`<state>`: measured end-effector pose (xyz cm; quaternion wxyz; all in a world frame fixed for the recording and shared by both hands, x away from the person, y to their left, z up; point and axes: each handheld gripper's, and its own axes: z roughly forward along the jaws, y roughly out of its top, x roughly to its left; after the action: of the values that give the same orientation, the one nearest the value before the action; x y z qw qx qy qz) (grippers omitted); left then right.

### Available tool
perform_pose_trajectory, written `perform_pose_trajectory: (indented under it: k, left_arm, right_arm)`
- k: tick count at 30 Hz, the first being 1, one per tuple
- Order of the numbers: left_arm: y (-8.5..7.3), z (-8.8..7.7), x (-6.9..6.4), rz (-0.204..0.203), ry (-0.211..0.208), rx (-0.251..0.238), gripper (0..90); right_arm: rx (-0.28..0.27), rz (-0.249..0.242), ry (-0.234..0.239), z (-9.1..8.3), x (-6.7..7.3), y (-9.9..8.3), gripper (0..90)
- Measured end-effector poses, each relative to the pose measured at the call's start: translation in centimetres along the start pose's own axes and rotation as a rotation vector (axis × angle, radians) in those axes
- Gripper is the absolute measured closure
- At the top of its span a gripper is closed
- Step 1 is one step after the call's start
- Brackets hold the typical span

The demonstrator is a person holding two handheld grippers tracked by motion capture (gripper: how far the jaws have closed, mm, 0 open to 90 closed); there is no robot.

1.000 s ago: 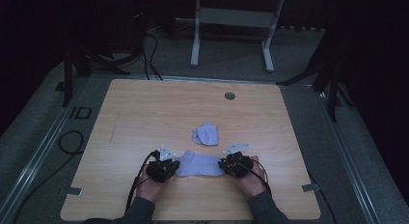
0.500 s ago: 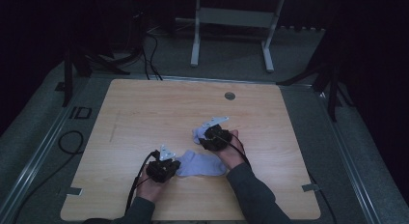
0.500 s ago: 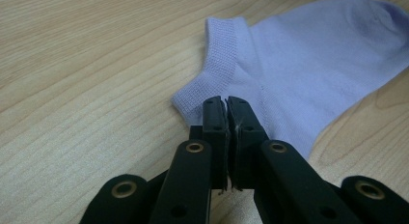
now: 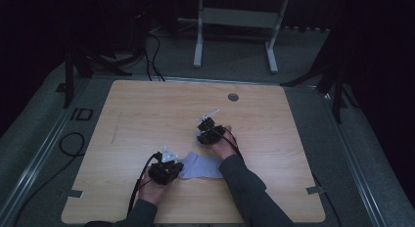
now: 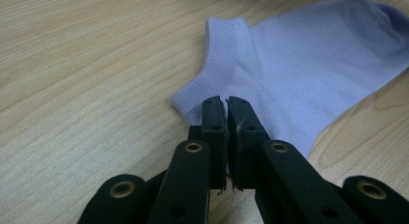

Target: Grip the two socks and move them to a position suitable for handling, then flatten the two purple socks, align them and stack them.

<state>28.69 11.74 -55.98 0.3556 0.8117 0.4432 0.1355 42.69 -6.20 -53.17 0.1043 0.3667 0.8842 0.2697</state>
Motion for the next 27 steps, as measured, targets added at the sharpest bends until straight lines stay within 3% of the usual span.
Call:
perform_pose_trajectory:
  k: [3,16,27]
  left_arm:
    - [0.0,0.0,0.0,0.002,0.001,-0.001,85.8]
    - [0.0,0.0,0.0,0.004,0.002,-0.003,85.8]
    - [0.0,0.1,0.0,0.002,0.002,-0.004,85.9]
  right_arm:
    - [-0.008,0.023,0.004,0.0,-0.2,-0.1,88.1]
    - [-0.073,0.055,0.022,-2.1,-0.9,-0.1,88.9]
    - [-0.136,0.104,0.03,-4.6,-2.6,-1.0,88.9]
